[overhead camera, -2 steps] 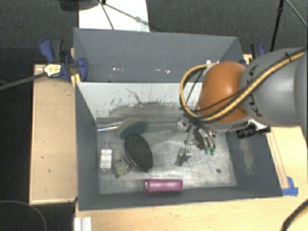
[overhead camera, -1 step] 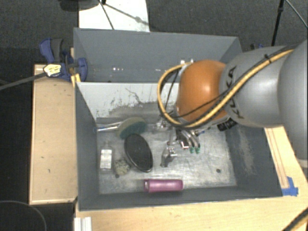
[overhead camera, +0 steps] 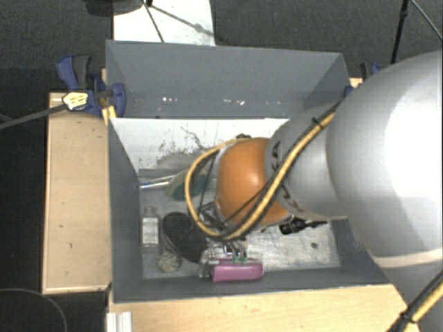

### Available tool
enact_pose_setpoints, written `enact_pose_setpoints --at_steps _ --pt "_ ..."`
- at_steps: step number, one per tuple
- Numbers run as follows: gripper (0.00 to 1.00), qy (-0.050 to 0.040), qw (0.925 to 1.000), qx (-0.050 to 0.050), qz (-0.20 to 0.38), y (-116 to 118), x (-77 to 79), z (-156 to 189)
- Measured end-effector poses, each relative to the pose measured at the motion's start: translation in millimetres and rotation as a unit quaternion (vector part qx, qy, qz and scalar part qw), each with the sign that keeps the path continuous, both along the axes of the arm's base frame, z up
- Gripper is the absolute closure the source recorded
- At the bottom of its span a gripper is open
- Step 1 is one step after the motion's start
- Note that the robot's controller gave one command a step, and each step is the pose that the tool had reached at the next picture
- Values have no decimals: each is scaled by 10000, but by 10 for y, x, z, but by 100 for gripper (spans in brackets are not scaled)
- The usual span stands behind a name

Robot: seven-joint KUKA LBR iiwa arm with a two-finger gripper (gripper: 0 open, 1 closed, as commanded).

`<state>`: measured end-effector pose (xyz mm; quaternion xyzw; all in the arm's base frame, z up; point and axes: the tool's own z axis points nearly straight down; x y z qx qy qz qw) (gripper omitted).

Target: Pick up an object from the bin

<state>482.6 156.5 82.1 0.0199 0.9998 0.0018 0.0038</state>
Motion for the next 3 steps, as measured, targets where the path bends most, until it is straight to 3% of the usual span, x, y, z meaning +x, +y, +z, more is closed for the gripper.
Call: enact_pose_setpoints --at_steps 1,2,3 --pt "0 31 9942 -13 -1071 275 204 -88" --pt "100 21 9942 -29 -1071 246 214 -80" --pt "100 -8 9989 5 -464 161 155 1579"
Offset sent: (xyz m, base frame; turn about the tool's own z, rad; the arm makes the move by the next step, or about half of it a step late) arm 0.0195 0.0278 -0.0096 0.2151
